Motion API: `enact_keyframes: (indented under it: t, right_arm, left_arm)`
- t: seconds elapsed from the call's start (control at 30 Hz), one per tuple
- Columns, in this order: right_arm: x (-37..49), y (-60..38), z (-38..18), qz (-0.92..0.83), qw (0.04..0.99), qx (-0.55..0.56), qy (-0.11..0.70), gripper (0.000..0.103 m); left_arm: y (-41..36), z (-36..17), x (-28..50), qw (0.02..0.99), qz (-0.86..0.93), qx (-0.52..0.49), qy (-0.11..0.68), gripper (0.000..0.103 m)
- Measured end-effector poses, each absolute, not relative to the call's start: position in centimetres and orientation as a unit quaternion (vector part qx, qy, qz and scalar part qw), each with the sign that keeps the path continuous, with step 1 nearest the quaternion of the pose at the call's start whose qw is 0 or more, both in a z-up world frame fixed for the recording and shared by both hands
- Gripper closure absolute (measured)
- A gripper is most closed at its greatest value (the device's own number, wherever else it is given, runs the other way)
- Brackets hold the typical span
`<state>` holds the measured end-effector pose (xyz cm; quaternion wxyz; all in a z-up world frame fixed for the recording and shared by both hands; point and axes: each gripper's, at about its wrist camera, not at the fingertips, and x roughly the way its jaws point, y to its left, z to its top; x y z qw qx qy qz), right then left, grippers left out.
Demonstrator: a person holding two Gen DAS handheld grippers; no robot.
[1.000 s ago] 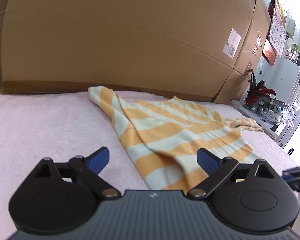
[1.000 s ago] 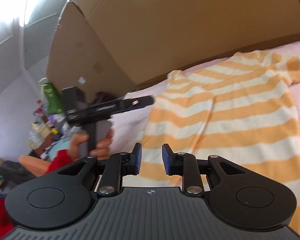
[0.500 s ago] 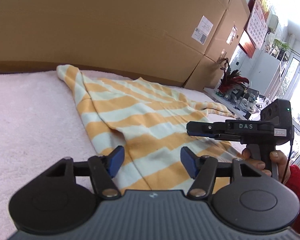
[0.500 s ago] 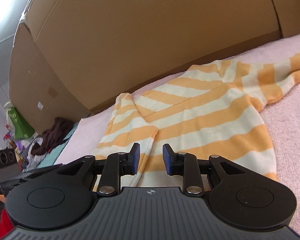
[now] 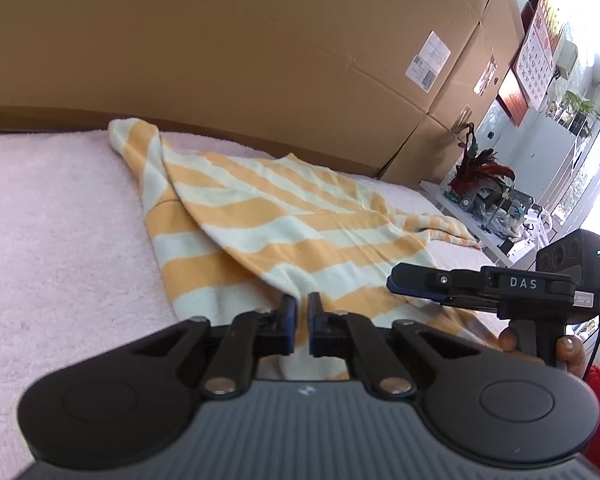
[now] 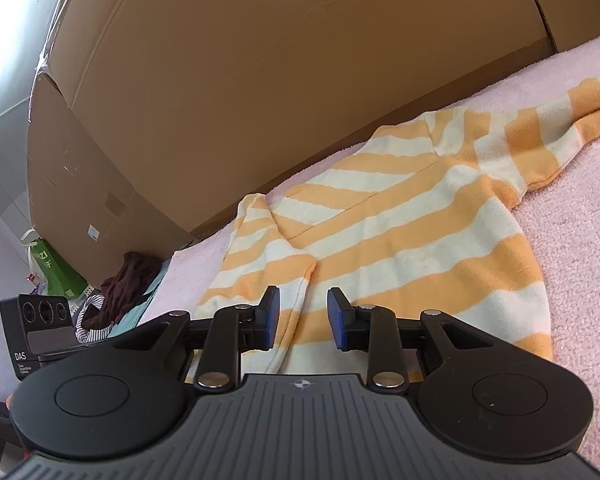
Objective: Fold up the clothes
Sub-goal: 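Pinch the shirt fabric with the left gripper and tug it straight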
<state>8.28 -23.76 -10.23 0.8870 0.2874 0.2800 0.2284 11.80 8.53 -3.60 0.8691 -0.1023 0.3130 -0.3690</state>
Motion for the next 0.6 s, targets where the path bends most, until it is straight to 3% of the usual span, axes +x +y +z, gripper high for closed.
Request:
enact_keyframes:
  t: [0.6]
  right_arm:
    - [8.6,-24.2,-10.6,0.237,0.877,0.311,0.280,0.071]
  left_arm:
    - [11.9,-3.4,10.7,0.866,-0.357,-0.173,0.303,0.103]
